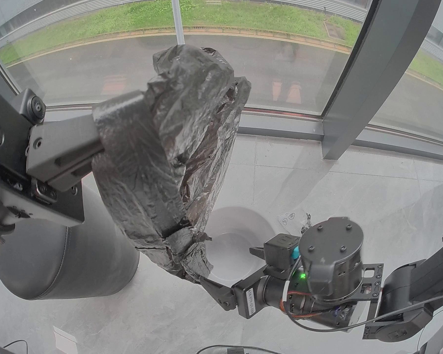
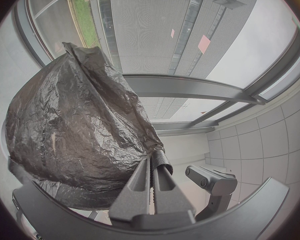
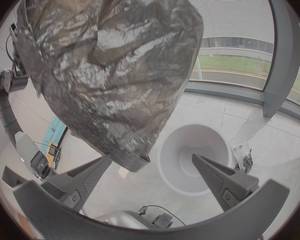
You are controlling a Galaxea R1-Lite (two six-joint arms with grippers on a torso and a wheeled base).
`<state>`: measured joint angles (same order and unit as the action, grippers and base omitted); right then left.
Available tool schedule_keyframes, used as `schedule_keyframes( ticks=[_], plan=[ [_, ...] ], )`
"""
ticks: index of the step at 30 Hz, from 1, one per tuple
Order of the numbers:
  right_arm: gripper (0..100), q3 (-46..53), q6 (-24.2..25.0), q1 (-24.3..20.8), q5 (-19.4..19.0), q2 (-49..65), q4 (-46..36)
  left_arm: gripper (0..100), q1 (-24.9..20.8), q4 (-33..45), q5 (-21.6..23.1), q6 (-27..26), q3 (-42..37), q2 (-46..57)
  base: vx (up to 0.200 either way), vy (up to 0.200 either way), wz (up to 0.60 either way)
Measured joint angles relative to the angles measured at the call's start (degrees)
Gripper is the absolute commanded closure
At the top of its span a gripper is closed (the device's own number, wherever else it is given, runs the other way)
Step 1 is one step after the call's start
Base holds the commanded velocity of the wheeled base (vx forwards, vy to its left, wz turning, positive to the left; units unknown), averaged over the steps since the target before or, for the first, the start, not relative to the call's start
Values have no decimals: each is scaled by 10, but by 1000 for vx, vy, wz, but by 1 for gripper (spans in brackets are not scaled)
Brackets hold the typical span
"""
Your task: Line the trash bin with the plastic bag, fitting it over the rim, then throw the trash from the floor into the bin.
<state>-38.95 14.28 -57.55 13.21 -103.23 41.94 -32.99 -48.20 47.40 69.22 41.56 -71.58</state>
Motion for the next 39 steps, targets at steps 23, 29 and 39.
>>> schedule_keyframes(
  ticks=[23, 29, 39],
  plan=[
    [0, -7, 0, -54, 42, -47, 0, 100, 2, -37, -4, 6, -17, 5, 0, 0, 0],
    [0, -56, -2, -27, 78, -76, 1, 100, 2, -37, -4, 13, -18, 6, 0, 0, 0],
    [0, -131, -34, -19, 114, -133, 1, 100, 0, -36, -3, 19, -20, 7, 0, 0, 0]
  ],
)
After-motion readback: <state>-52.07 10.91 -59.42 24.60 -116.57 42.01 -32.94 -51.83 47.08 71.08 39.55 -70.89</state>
